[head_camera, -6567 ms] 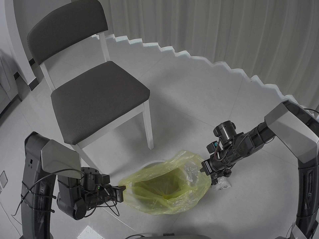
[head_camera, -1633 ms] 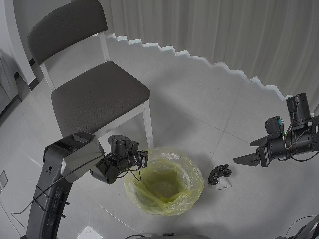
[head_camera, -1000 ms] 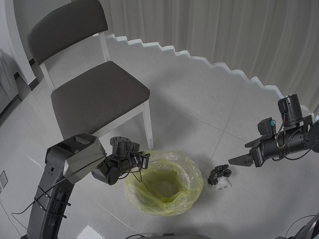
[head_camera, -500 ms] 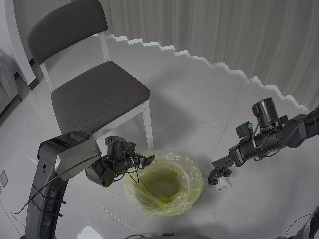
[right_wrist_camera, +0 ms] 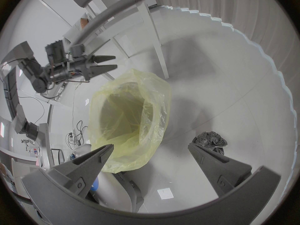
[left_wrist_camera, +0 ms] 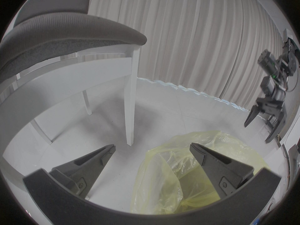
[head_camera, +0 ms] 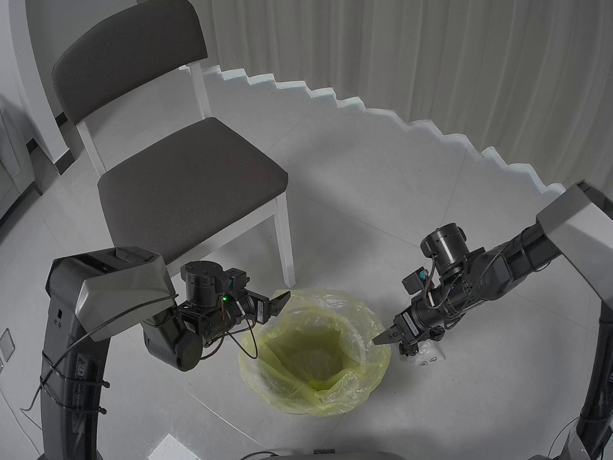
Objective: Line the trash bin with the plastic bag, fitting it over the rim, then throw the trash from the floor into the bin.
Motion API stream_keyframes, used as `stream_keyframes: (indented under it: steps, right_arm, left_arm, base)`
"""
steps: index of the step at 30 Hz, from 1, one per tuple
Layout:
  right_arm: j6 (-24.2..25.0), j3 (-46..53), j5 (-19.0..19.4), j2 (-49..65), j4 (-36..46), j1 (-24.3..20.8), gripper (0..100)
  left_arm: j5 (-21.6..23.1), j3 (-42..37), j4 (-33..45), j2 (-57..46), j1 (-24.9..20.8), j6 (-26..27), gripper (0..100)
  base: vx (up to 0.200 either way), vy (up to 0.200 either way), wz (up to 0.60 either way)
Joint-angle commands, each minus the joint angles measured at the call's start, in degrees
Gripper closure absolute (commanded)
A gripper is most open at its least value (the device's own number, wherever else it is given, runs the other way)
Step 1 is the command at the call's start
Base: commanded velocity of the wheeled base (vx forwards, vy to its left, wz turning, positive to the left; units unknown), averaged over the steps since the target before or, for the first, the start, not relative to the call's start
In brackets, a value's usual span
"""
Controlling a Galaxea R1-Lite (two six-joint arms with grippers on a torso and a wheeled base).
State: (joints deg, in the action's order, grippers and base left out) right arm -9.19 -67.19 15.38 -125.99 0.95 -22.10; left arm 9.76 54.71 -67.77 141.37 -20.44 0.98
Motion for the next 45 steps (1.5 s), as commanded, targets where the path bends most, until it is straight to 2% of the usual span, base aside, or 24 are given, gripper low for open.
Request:
stream_keyframes:
  steps: [1,10,11,14,17,19,21,24,27,34,45]
  right_arm:
    - [-0.21,-3.21,-0.18,-6.64,0.37,-0.4,0]
    - [-1.27,-7.07,-0.18,-11.38,0.63,-0.4,0]
    - [-1.44,-7.69,-0.18,-11.82,0.72,-0.31,100]
    - [-1.62,-9.97,-0.27,-13.23,2.65,0.13,100]
    - [-2.67,-14.1,-0.44,-14.99,8.28,1.18,100]
    - [-3.82,-17.53,-1.76,-16.57,12.06,1.71,100]
    - [-4.52,-21.22,-4.84,-18.68,14.78,1.8,100]
    - [-4.96,-25.35,-6.86,-21.49,16.19,1.71,100]
    - [-5.66,-29.31,-6.95,-23.78,17.86,0.74,100]
    - [-7.16,-39.15,-6.95,-26.85,28.58,-0.84,100]
    - [-7.77,-39.24,-6.95,-26.41,29.72,-2.16,100]
  left_arm:
    - [-0.01,-3.38,-1.31,-2.68,-0.12,-0.01,0]
    - [-0.01,-6.9,-5.09,-2.42,0.32,-0.01,0]
    - [-0.01,-7.16,-5.36,-2.42,0.32,-0.01,0]
    - [-0.01,-7.43,-5.45,-2.16,0.4,-0.01,0]
    - [-0.1,-7.78,-5.45,-2.07,0.4,0.08,0]
    - [-0.18,-8.22,-5.36,-2.07,0.4,0.08,0]
    - [-0.27,-8.74,-5.36,-1.8,0.49,0.26,0]
    - [-0.27,-9.18,-5.36,-1.1,0.67,0.52,0]
    - [-0.71,-9.71,-5.45,-0.84,0.67,0.52,0]
    - [-0.8,-9.71,-5.45,0.39,0.4,0.69,0]
    - [-1.24,-10.24,-5.53,1.27,0.49,0.87,0]
  base:
    - [0.0,0.0,0.0]
    - [0.0,0.0,0.0]
    - [0.0,0.0,0.0]
    - [0.0,0.0,0.0]
    - [0.0,0.0,0.0]
    - [0.0,0.0,0.0]
    - [0.0,0.0,0.0]
    - [0.0,0.0,0.0]
    - [0.0,0.0,0.0]
    - [0.0,0.0,0.0]
    - [0.0,0.0,0.0]
